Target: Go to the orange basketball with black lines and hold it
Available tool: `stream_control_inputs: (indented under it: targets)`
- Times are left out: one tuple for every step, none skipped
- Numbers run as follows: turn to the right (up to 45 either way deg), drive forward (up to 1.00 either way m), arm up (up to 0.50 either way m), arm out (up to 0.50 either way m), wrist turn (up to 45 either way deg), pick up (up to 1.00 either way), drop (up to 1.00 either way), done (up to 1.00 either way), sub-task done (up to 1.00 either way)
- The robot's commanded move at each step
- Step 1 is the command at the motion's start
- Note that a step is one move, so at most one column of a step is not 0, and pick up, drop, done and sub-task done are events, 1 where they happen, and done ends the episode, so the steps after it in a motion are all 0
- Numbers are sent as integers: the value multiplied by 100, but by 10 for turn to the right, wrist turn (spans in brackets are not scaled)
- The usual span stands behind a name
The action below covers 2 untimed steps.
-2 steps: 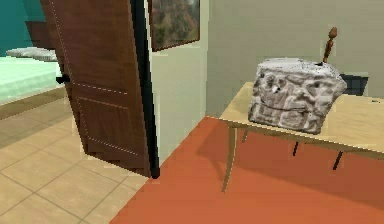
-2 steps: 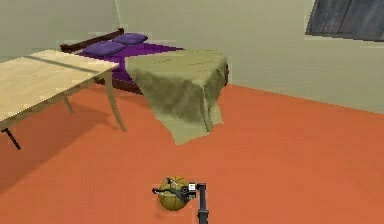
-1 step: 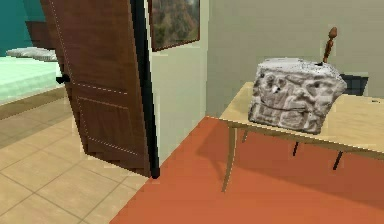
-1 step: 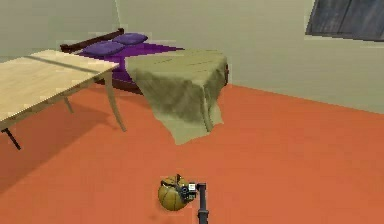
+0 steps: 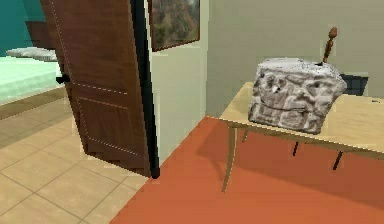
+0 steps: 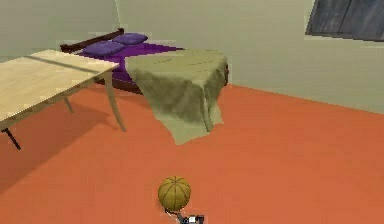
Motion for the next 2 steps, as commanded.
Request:
stream_control_inputs:
  targets:
    - [0,0,0,0,0,100,0,0,0]
    - [0,0,10,0,0,0,0,0,0]
